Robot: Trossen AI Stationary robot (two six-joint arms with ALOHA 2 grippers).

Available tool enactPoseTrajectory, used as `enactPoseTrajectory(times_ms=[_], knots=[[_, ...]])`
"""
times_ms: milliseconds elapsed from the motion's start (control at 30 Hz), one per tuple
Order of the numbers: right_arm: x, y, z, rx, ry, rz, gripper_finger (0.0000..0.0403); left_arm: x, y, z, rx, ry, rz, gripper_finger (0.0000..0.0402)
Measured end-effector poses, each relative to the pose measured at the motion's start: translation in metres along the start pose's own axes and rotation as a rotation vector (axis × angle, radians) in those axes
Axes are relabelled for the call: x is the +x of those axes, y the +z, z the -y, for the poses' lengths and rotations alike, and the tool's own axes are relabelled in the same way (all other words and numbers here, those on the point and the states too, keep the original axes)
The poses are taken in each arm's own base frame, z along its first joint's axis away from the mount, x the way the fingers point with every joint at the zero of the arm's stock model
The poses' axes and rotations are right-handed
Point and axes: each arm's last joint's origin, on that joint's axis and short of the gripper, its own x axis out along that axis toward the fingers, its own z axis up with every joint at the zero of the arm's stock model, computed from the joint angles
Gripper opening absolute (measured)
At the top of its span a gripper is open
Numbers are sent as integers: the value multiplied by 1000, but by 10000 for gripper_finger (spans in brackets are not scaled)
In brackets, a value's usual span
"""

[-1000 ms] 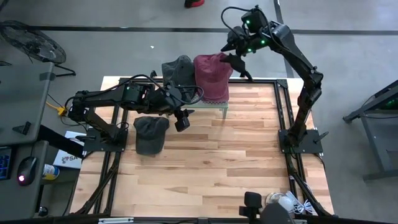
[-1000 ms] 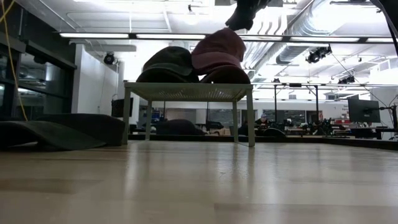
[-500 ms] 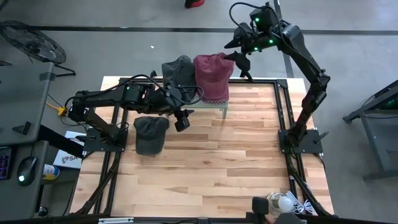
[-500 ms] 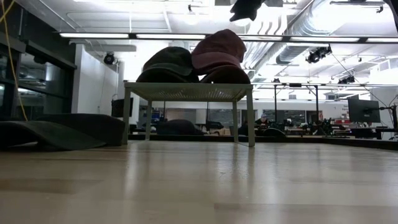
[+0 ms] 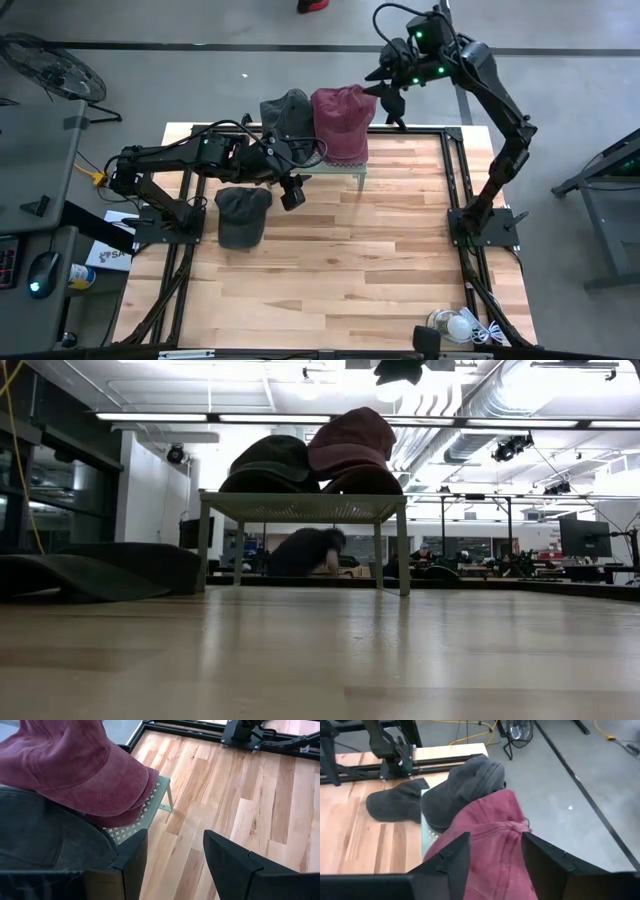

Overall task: Pick & Place hat
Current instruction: Stack the maroon cap on top of the maroon caps on the shelf

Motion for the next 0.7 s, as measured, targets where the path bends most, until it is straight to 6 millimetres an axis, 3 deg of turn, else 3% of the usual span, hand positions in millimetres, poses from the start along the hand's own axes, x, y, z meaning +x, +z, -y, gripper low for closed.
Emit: enactPoseTrajectory(times_ms=[167, 367, 700], knots=[[8, -3, -6, -6, 6, -41, 118, 0, 0, 0, 0, 6, 1, 188], [11, 5, -13, -39, -27, -5, 16, 0, 0, 0, 0, 10, 2, 188], [49, 1, -13, -27, -41, -88, 5, 0, 0, -1, -4, 25, 6, 188]])
